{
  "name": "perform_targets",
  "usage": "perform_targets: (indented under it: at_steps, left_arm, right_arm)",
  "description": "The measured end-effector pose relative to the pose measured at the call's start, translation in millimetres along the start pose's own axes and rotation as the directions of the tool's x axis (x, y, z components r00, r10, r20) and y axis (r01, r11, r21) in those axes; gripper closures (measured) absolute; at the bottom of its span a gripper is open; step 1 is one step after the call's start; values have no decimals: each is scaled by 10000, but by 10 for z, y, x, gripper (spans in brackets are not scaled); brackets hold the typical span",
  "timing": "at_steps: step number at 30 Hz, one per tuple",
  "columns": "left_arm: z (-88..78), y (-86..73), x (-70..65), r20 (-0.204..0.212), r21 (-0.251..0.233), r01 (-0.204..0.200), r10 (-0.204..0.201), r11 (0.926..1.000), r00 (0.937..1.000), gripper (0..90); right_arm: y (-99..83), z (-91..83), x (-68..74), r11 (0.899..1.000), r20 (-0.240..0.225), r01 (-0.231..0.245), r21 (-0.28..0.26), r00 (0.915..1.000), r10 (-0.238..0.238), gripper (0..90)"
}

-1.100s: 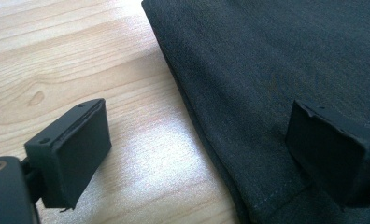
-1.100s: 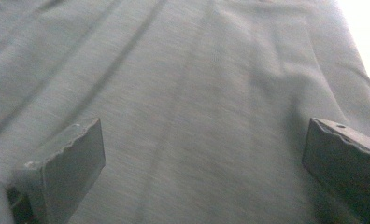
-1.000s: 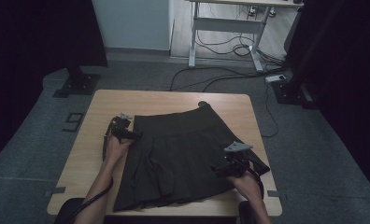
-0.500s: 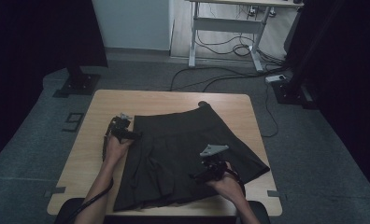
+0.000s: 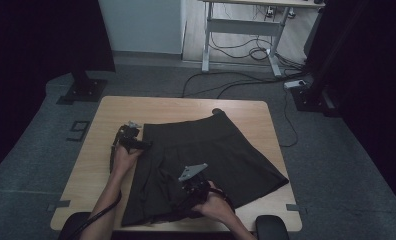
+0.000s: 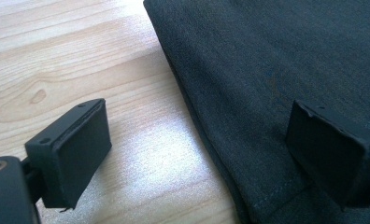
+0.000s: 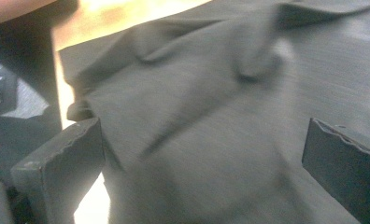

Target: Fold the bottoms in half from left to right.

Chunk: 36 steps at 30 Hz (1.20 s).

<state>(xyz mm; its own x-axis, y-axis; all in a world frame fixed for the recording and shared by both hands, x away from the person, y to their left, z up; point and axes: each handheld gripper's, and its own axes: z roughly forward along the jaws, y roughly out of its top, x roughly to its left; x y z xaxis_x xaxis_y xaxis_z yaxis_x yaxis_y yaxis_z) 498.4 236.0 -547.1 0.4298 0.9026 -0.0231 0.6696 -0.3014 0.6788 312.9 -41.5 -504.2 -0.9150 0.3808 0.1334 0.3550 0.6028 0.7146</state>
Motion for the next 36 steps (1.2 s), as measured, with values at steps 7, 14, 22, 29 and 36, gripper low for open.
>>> perform_targets:
  at_steps: [7,14,22,29,36]
  left_arm:
    - [0,0,0,-7,-6,8,-8,10000,10000,67]
    - [-1,-1,0,-14,-6,14,-14,10000,10000,67]
    - [-1,-1,1,-55,-11,52,-52,10000,10000,70]
    - [-2,-2,0,-70,-12,66,-66,10000,10000,70]
    - [-13,-7,0,-73,-131,82,-83,9999,9999,106]
  right_arm:
    - [86,305,217,9973,-473,626,378,9970,-608,0]
    - [93,524,371,9898,-670,1177,800,9914,-1125,0]
    - [76,672,442,9802,-449,1671,1060,9856,-1632,0]
    - [73,735,529,9564,-2,2492,1521,9677,-2521,0]
    - [104,666,477,9671,473,2090,1447,9748,-2178,254]
